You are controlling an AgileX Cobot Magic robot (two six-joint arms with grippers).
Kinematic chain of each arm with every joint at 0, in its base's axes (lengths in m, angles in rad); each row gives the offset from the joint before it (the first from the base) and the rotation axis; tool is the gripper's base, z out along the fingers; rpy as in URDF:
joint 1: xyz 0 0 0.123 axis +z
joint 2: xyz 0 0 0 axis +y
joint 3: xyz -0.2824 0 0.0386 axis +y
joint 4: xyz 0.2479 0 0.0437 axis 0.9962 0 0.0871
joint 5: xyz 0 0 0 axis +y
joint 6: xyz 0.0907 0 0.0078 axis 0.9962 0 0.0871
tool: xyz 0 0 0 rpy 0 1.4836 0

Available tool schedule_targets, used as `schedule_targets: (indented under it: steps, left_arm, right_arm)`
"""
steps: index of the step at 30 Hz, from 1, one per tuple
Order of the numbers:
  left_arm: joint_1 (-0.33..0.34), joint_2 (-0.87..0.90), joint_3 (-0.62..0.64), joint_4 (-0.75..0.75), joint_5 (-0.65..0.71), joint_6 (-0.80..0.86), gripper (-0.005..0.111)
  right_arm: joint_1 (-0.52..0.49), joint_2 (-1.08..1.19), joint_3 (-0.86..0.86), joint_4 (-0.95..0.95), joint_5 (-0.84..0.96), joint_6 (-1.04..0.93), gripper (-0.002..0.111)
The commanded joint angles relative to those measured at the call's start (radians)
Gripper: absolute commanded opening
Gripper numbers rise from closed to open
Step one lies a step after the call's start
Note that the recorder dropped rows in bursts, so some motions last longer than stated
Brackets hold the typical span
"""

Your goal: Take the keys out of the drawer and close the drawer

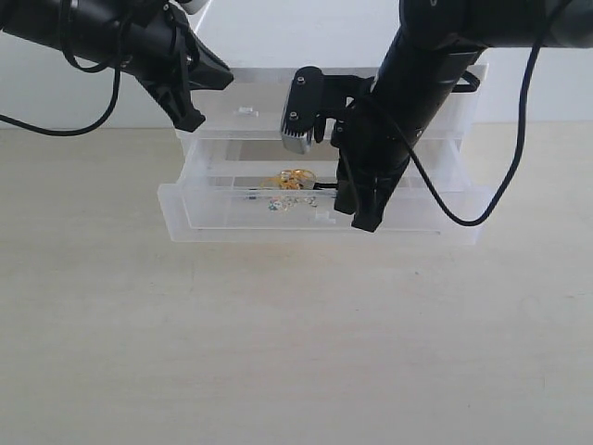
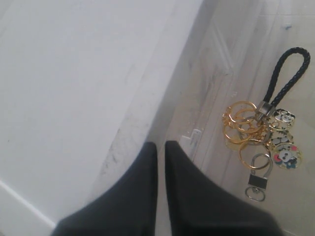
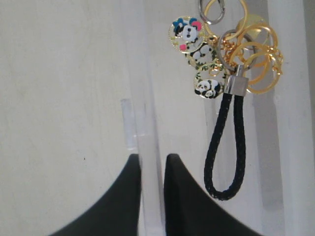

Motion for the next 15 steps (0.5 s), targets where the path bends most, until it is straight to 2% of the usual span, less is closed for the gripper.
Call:
schedule_targets:
  steps: [1,10,15]
  left_arm:
    - [0.001,-0.004,-0.005,-0.089,-0.073,-0.014,0.004]
    - [0.001,0.0,-0.005,-0.076,-0.041,0.013,0.004]
    - [0.001,0.036,-0.005,-0.083,-0.068,0.028,0.004]
  right_arm:
    - [-0.009,0.0,0.013,-0.02,0.011,0.036,0.0]
    - [-0.009,0.0,0.013,-0.02,0.004,0.036,0.0]
    - [-0.009,0.0,0.013,-0.02,0.0,0.036,0.0]
